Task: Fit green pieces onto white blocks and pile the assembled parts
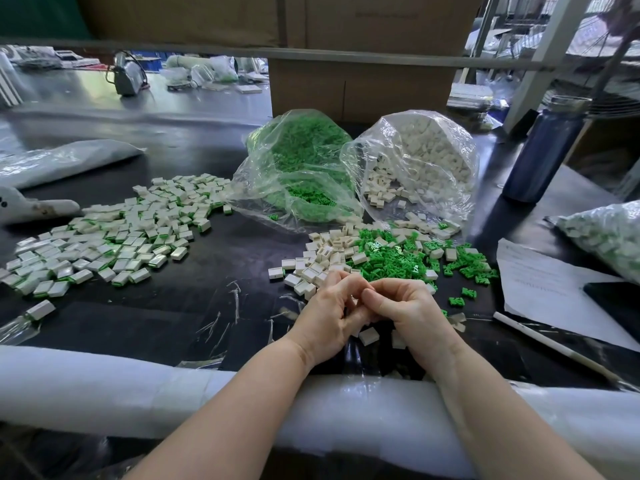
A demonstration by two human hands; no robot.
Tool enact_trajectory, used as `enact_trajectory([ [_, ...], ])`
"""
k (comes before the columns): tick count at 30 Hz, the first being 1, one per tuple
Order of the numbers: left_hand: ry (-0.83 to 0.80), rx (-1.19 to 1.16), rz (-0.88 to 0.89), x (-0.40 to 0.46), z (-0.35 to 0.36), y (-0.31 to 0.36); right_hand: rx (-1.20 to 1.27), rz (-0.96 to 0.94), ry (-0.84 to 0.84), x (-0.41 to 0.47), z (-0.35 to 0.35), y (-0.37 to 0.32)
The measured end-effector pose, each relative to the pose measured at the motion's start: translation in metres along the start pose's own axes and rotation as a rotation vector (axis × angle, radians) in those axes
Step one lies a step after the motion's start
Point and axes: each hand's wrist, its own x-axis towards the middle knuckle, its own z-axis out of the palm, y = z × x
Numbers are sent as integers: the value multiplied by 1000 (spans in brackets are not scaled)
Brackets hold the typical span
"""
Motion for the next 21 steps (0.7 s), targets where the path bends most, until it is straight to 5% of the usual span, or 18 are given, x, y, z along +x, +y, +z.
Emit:
enact_trajectory([
  [21, -33, -46, -5, 0, -2, 3, 2, 10, 2, 0, -2, 0],
])
